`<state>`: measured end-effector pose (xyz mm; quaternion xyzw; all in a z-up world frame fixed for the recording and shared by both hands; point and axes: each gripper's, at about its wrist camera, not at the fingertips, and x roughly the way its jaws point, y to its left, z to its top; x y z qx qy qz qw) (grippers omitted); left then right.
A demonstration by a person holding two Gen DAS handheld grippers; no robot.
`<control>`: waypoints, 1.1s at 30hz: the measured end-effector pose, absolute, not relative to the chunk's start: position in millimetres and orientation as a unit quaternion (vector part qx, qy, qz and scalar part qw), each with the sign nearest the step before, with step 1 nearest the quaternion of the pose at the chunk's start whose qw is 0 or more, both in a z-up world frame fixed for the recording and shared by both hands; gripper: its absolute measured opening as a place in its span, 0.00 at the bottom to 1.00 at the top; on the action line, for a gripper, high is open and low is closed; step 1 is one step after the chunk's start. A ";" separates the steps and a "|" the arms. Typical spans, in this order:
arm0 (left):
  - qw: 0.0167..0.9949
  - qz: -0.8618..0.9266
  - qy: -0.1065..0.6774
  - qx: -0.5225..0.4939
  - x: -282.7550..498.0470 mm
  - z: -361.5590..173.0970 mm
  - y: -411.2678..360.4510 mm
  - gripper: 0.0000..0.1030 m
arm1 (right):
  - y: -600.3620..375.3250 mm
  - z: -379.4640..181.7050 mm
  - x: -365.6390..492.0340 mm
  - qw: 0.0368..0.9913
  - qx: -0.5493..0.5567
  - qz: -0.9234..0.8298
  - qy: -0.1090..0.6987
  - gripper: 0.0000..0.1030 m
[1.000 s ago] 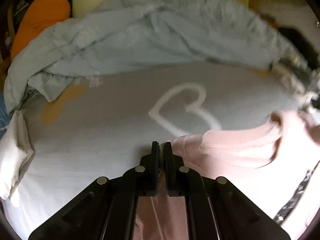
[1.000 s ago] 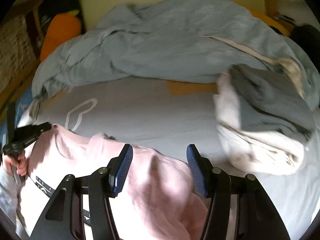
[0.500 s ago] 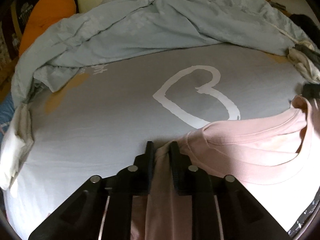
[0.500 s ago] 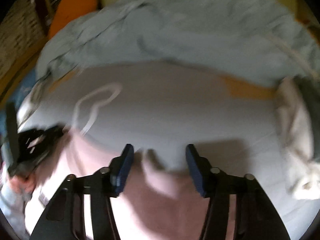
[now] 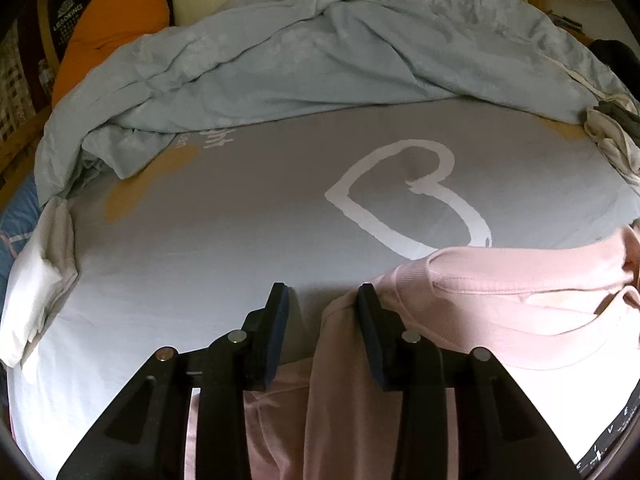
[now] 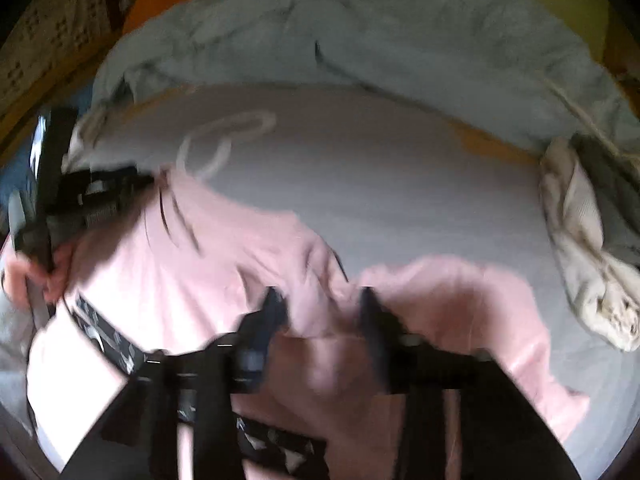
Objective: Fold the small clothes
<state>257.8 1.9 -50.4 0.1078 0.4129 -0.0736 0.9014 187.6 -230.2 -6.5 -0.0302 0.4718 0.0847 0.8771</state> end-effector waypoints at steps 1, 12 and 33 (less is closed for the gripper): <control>0.902 -0.074 0.412 0.107 257.6 -50.1 1.8 0.35 | -225.5 -0.6 192.5 0.882 -0.036 0.080 0.462 0.59; 0.902 -0.077 0.411 0.104 257.9 -50.7 0.7 0.35 | -202.5 -30.7 235.5 0.834 -0.118 0.025 0.538 0.10; 0.900 -0.047 0.424 0.090 265.0 -54.2 11.1 0.65 | -250.9 -29.6 273.0 0.892 -0.013 -0.091 0.442 0.70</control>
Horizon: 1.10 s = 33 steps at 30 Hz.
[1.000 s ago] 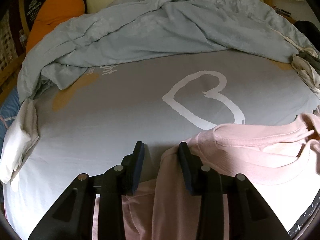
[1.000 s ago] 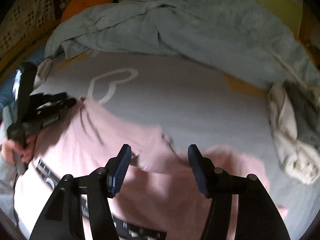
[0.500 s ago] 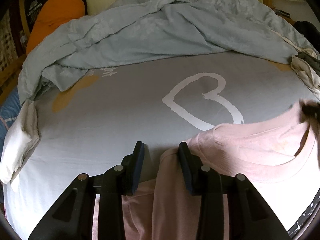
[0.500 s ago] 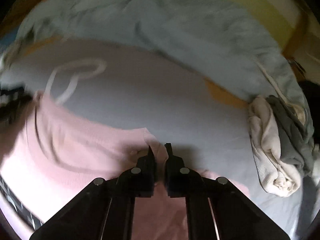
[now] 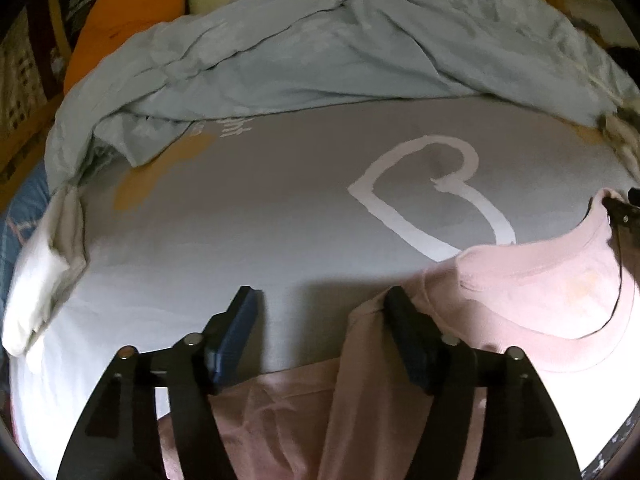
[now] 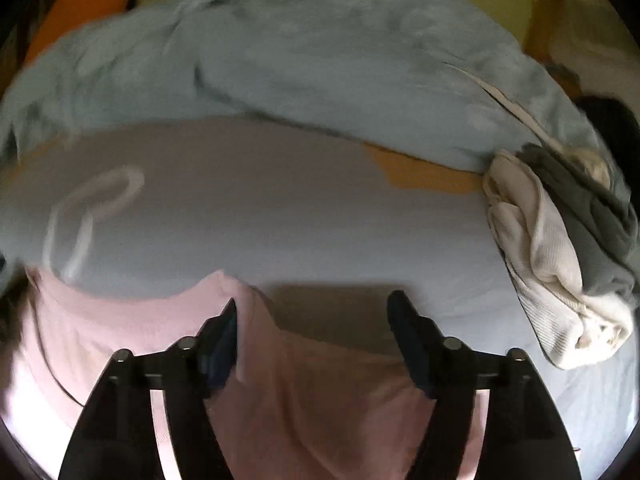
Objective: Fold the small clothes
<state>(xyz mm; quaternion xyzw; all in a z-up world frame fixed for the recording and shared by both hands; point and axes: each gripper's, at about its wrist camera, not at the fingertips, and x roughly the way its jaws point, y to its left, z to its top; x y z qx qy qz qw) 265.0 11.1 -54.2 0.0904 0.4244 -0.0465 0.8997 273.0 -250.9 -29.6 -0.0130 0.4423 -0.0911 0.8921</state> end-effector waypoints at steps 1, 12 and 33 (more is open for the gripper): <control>0.904 -0.054 0.417 0.077 263.1 -50.7 15.2 0.65 | -257.8 -19.2 270.4 0.897 0.016 -0.075 0.436 0.70; 0.988 -0.027 0.148 -0.013 160.0 79.5 90.1 1.00 | -249.1 88.1 156.4 0.951 -0.012 -0.011 0.308 0.84; 0.887 -0.213 0.404 0.063 221.5 14.3 16.7 0.90 | -318.2 16.8 205.1 0.879 0.076 0.008 0.470 0.78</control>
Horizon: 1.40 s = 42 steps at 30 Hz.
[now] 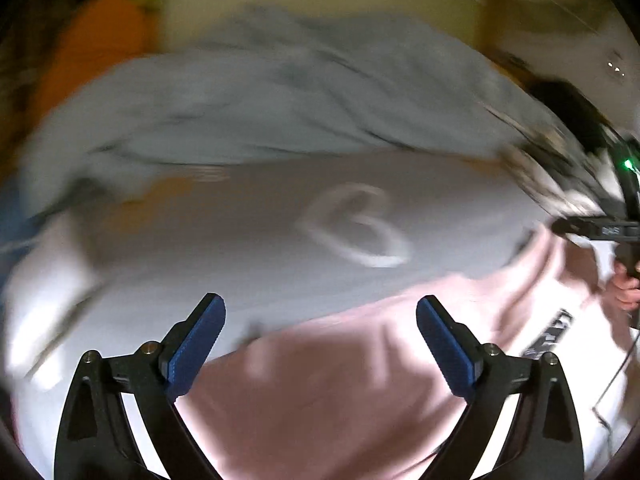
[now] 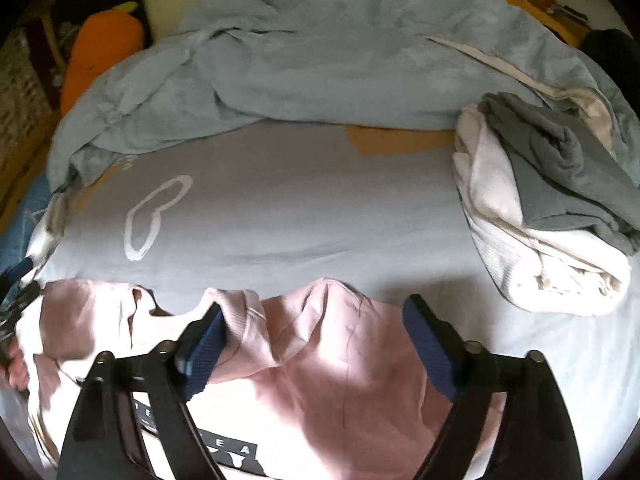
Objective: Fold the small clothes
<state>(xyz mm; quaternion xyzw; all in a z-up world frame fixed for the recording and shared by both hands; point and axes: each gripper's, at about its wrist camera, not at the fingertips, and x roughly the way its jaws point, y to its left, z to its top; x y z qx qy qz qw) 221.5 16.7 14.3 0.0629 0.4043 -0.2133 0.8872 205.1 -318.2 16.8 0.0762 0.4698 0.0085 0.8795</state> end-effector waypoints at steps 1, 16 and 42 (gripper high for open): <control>0.871 -0.236 0.426 0.067 234.8 5.0 -4.6 0.88 | -320.0 13.9 204.1 0.880 0.078 0.022 0.467 0.76; 0.869 -0.229 0.438 -0.002 272.2 -11.3 -35.0 0.08 | -273.9 12.9 238.8 0.892 -0.005 0.061 0.448 0.10; 0.933 0.056 0.287 0.211 220.6 16.1 -30.6 0.74 | -245.6 -16.0 257.7 0.861 0.000 0.101 0.498 0.30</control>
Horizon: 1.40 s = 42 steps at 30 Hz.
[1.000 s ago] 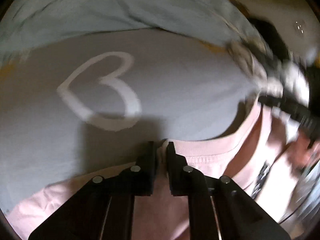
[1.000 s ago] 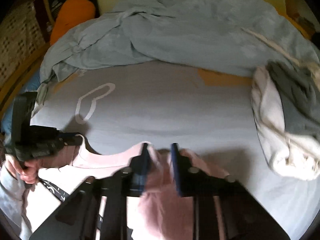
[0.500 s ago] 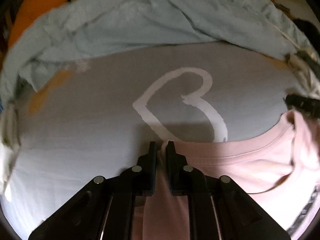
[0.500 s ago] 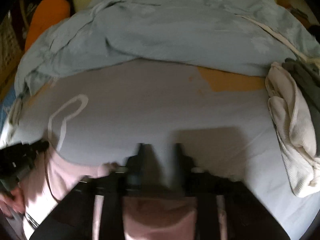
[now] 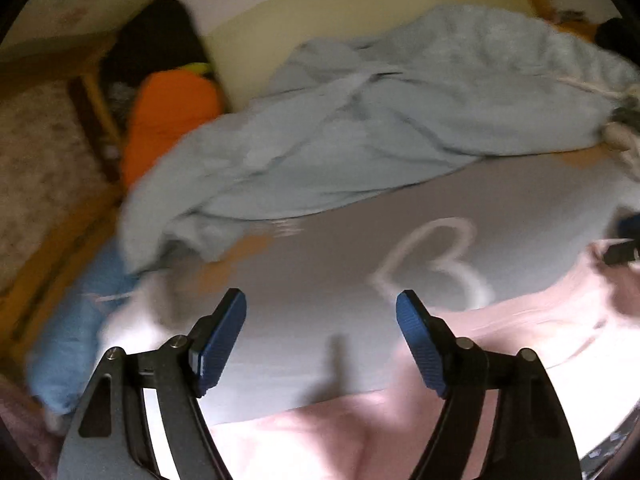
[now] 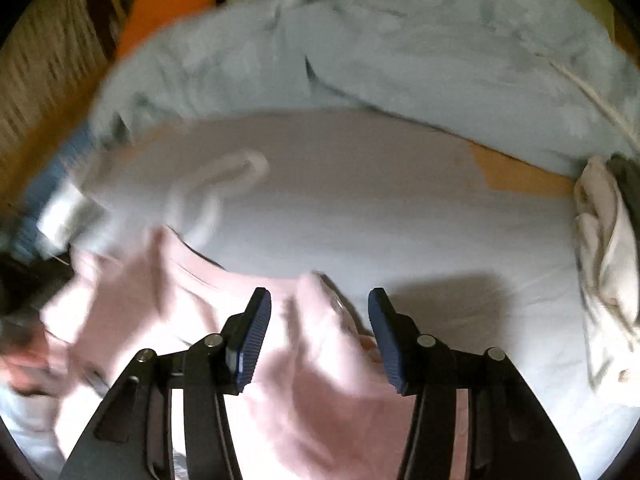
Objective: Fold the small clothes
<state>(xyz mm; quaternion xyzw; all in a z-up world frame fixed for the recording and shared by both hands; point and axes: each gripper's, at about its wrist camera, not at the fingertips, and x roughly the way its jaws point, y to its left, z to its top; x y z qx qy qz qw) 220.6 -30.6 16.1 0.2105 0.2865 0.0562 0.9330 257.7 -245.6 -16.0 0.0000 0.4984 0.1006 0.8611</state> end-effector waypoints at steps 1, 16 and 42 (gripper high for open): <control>0.932 0.067 0.282 0.220 219.3 17.1 -25.3 0.74 | -236.4 -26.1 260.6 0.855 -0.021 0.095 0.510 0.22; 0.917 -0.003 0.399 -0.019 175.3 23.6 159.4 0.74 | -243.6 -27.6 273.9 0.903 -0.017 -0.059 0.426 0.69; 0.866 0.012 0.434 -0.247 80.2 -28.9 218.7 0.03 | -121.2 48.9 81.1 0.893 0.011 0.126 0.431 0.70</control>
